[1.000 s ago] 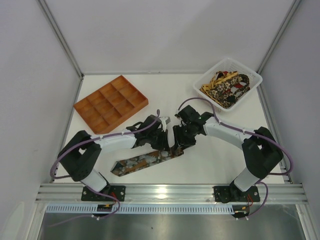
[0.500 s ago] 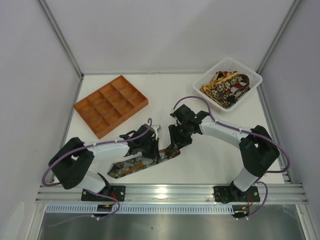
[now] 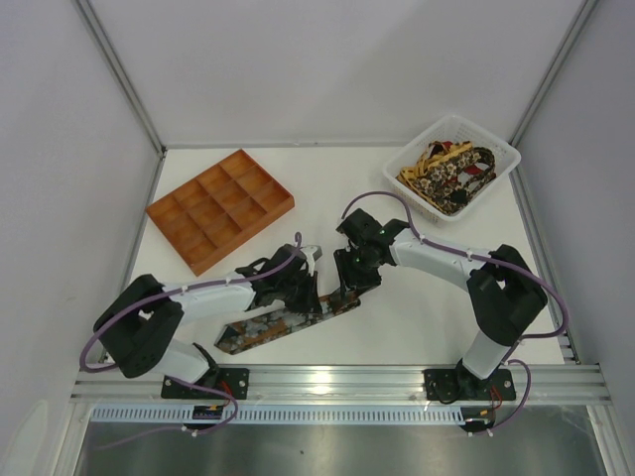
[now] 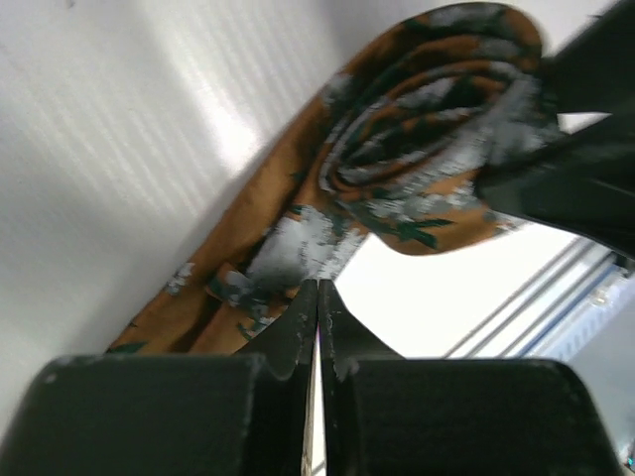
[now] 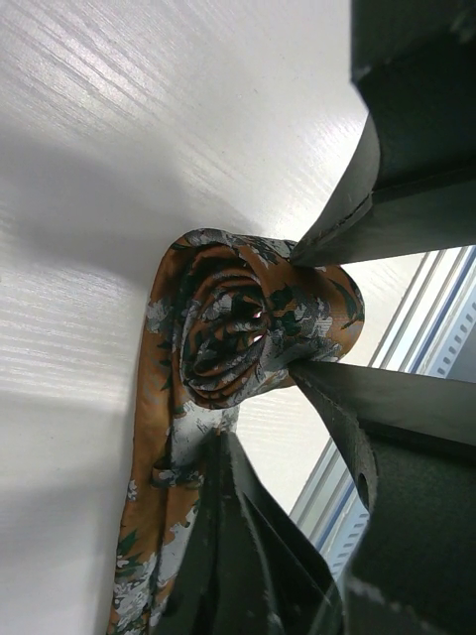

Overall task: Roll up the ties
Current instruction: Roll the tie

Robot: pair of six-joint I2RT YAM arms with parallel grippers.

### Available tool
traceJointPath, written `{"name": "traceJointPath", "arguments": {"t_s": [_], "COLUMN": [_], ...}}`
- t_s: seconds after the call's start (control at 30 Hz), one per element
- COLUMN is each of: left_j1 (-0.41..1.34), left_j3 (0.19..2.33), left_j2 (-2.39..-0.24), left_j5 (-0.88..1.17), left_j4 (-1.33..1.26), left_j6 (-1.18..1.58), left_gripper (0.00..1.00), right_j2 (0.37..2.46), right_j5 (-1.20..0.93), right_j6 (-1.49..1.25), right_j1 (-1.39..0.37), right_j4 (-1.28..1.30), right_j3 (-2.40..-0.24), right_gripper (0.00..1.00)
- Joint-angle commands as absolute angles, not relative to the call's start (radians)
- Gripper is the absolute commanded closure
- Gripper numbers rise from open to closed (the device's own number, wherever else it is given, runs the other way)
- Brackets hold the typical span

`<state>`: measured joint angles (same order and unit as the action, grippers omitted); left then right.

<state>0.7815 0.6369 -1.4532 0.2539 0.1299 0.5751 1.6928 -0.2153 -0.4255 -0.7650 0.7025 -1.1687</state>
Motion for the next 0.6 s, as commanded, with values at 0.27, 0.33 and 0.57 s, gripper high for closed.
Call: {"name": "traceJointPath", "arguments": {"t_s": [0.27,0.33,0.57], "left_j1": [0.782,0.782,0.782], "left_j3": [0.718,0.718,0.761], "left_j2": [-1.419,-1.437,-1.549], "left_j5": [0.366,0.403,0.425], "left_j4": [0.054,0.003,-0.041], "left_j6": [0.58,0.597,0.606], "left_gripper": [0.93,0.93,0.94], "right_j2": [1.68,1.675,1.649], "right_j5": [-0.209,-0.218,-0.265], "right_j6": [-0.434,-0.436,-0.434], "right_j1": [-0.758,-0.75,-0.706], "right_j4": [0.689,0.68,0.654], "right_j3": [-1.167,-1.157,-1.118], "right_gripper": [0.5,0.5,0.49]}}
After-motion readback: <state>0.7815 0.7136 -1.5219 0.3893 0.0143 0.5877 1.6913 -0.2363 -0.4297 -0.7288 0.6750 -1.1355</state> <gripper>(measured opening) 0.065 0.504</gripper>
